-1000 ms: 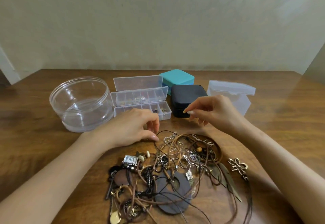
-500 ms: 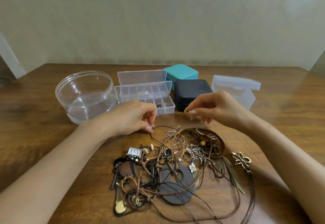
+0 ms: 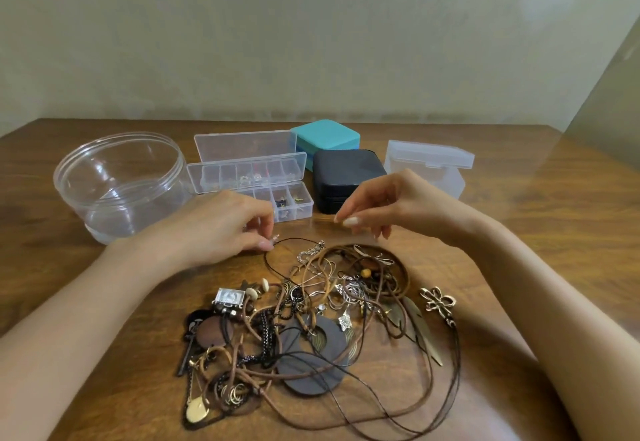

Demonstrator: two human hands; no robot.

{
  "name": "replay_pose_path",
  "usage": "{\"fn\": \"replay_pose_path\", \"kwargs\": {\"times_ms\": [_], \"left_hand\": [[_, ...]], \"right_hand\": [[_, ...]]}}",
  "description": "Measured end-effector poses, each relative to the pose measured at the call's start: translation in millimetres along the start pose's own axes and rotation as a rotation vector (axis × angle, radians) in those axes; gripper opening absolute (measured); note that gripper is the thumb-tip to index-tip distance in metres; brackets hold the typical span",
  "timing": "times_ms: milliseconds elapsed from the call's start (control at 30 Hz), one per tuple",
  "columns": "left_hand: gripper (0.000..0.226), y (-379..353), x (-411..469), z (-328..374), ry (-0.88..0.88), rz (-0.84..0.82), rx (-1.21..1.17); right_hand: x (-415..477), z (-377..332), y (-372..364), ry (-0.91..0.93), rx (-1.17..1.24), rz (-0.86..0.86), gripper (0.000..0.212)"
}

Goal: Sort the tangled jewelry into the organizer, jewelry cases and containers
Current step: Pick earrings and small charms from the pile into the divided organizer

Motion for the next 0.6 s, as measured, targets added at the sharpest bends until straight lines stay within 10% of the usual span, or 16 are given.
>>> {"fn": "replay_pose_path", "kwargs": {"times_ms": [167, 600], "left_hand": [[0.014, 10, 1, 21, -0.115, 0.264, -0.187], [0.051, -1, -4, 36, -0.129, -0.163, -0.129]], "right_hand": [[-14, -20, -11, 0.159, 0.079, -0.292, 0.01], [-13, -21, -26, 0.047, -0.431, -0.365, 0.035]]}}
Point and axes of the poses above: each hand's wrist, its own x-axis towards the middle knuckle, its own y-axis out of the back of the hand, z = x × y, the point moved 2 cm from there along x, towards the middle knuckle, and after that the axes turned 10 degrees about -y, right-handed, at the moved point
